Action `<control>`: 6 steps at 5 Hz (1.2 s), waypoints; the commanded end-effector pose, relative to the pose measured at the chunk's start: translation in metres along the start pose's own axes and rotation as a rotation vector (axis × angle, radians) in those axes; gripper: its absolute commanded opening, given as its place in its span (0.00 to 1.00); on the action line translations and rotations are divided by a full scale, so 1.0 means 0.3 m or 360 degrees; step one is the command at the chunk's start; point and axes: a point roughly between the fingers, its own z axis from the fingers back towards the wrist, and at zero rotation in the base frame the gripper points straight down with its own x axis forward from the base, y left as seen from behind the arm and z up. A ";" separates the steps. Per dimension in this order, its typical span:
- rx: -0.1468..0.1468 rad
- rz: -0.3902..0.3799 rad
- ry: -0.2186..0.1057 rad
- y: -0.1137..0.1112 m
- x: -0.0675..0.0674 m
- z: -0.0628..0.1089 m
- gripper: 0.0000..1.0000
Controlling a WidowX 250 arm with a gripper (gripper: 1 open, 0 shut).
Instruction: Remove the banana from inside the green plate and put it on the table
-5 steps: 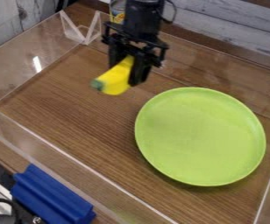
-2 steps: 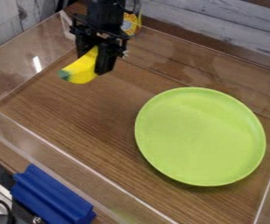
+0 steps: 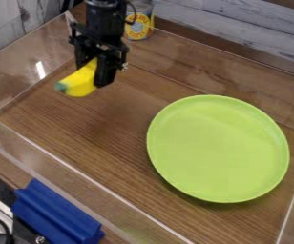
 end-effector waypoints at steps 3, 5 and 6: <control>0.0033 -0.0068 -0.0121 0.090 0.081 -0.034 0.00; 0.0021 -0.0081 -0.0131 0.120 0.099 -0.051 1.00; 0.0015 -0.0078 -0.0129 0.127 0.101 -0.042 1.00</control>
